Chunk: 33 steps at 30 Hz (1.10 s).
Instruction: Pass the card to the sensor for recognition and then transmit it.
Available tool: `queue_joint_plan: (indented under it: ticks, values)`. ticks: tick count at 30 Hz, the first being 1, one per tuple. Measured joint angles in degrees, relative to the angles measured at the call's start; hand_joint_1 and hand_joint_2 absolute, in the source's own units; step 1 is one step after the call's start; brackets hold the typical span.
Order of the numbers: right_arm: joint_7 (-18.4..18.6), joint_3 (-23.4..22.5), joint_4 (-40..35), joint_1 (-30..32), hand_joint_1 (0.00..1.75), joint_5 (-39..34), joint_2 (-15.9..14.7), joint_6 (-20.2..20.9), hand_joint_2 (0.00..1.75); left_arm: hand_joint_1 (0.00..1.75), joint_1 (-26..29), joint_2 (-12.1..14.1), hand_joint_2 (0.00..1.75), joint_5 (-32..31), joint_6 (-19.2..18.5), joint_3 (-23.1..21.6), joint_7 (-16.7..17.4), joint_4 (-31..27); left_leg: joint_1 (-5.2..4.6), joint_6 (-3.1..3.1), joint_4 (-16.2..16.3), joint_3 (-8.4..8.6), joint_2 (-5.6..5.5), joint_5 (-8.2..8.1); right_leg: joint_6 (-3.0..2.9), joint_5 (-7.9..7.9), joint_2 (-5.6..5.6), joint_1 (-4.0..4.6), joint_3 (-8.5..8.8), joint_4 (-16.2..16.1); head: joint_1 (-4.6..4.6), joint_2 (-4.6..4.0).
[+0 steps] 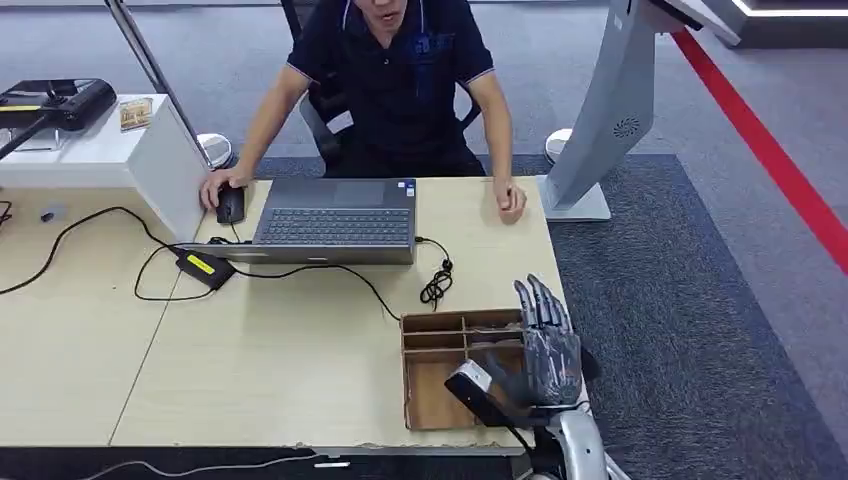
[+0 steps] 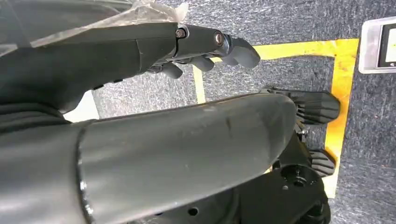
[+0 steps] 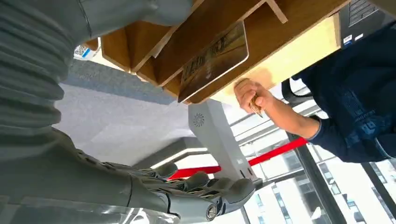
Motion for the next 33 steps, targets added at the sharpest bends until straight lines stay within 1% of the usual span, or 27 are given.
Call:
queue_joint_plan:
  ticks: [7,27,29,31,33]
  values:
    - [0.0,-0.7,0.0,0.0,0.00,0.5,-0.2,0.1,1.75,0.00,0.0,0.0,0.00,-0.1,-0.2,0.0,0.0,0.0,0.00,0.00,0.0,0.00,0.00,0.00,0.00,0.00,0.00,0.00,0.00,0.0,0.00,0.00]
    - [0.0,-0.7,0.0,0.0,0.00,0.5,-0.3,0.1,1.75,0.00,0.0,0.0,0.00,-0.2,-0.2,0.0,0.0,0.0,0.00,0.00,0.0,0.00,0.00,0.00,0.00,0.00,0.00,0.00,0.00,0.0,0.00,0.00]
    - [0.0,-0.7,0.0,0.0,0.02,0.5,-0.3,0.1,1.75,0.00,0.0,0.0,0.00,-0.2,-0.2,0.0,0.0,0.0,0.00,0.00,0.0,0.00,0.00,0.00,0.00,0.00,0.00,0.00,0.00,0.0,0.00,0.00]
    - [0.0,-0.7,0.0,0.0,0.07,0.5,-0.3,0.1,1.75,0.00,0.0,0.0,0.00,-0.2,-0.2,0.0,0.0,0.0,0.00,0.00,0.0,0.00,0.00,0.00,0.00,0.00,0.00,0.00,0.00,0.0,0.00,0.00]
    - [0.0,-0.7,0.0,0.0,0.05,0.5,-0.3,0.1,1.75,0.00,0.0,0.0,0.00,-0.2,-0.2,0.0,0.0,0.0,0.00,0.00,0.0,0.00,0.00,0.00,0.00,0.00,0.00,0.00,0.00,0.0,0.00,0.00]
